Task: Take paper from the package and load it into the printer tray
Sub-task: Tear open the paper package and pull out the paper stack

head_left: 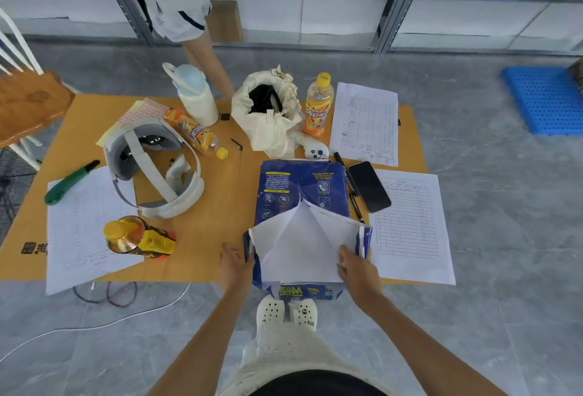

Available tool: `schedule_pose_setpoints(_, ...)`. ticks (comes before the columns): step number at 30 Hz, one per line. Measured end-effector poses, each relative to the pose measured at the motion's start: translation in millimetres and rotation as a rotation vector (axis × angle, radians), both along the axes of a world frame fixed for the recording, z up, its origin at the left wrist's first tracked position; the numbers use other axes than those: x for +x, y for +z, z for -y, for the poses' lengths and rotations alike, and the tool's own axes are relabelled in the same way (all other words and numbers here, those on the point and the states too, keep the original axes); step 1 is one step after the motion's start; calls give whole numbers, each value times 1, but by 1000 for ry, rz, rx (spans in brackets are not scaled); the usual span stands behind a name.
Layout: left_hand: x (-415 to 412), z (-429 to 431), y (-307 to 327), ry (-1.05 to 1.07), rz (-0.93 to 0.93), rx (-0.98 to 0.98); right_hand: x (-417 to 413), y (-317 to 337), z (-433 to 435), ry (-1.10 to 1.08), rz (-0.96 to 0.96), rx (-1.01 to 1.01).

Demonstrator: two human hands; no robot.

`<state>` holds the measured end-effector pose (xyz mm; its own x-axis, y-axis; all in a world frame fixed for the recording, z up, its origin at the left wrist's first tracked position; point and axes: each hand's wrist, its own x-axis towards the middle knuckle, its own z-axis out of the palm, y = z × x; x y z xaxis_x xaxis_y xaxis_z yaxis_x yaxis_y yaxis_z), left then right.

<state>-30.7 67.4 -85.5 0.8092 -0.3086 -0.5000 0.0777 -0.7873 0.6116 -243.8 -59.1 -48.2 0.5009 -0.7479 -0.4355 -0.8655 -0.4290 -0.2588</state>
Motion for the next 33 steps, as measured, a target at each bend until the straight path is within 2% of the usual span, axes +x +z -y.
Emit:
schedule_pose_setpoints(2,-8,5,4,-102,109,-40,8,0,-4,111,47,70)
schedule_pose_setpoints(3,-11,7,6,-222,164,-72,10,-2,-7,165,74,81)
schedule_pose_setpoints(6,-13,4,5,-707,392,-117,11,-13,-15,343,96,-10)
schedule_pose_setpoints(8,-12,-6,-2,-1002,558,-82,10,-19,-17,414,22,-47)
schedule_pose_setpoints(12,-8,-27,-9,-1130,517,20,13,-21,-18,485,-48,-80)
schedule_pose_setpoints(14,-6,-31,-8,-1117,533,59,17,-21,-16,508,-87,-109)
schedule_pose_setpoints(17,-7,-30,-1,-939,505,54,19,-22,-11,530,-102,-139)
schedule_pose_setpoints(22,-8,-34,-4,-943,548,50,11,-19,-1,548,-32,-74)
schedule_pose_setpoints(24,-9,-34,-5,-935,536,47,5,-17,5,637,-28,-16)
schedule_pose_setpoints(26,-12,-32,-4,-913,511,54,4,-14,10,770,-52,-71)
schedule_pose_setpoints(28,-13,-31,-4,-868,489,62,4,-14,11,747,-5,80)
schedule_pose_setpoints(29,-13,-30,-4,-855,480,64,2,-13,11,751,9,94)
schedule_pose_setpoints(33,-13,-30,-3,-861,499,66,-4,-12,12,697,100,22)
